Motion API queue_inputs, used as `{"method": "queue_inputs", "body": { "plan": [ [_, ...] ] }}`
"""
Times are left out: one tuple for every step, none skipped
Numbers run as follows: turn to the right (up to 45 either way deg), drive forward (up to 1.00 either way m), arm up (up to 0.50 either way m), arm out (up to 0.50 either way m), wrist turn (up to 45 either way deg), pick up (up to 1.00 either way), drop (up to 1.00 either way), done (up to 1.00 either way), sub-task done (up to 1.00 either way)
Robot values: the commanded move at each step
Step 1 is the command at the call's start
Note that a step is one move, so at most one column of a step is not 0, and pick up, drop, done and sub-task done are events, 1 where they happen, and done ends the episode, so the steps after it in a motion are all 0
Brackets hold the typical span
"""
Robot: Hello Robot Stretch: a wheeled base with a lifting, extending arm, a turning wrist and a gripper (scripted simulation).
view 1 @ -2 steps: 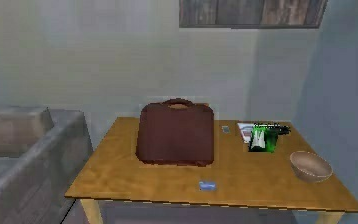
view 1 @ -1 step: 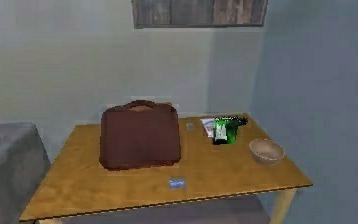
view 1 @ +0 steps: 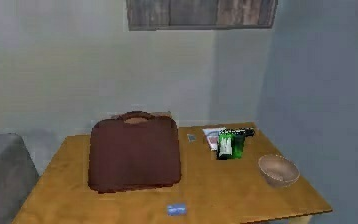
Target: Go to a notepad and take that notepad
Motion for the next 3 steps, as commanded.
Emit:
{"method": "queue_inputs", "body": {
  "plan": [
    [-45.0,0.0,0.0,0.0,0.0,0.0,0.0,0.0,0.0],
    [-24.0,0.0,0.0,0.0,0.0,0.0,0.0,0.0,0.0],
    [45.0,0.0,0.0,0.0,0.0,0.0,0.0,0.0,0.0]
  ]
}}
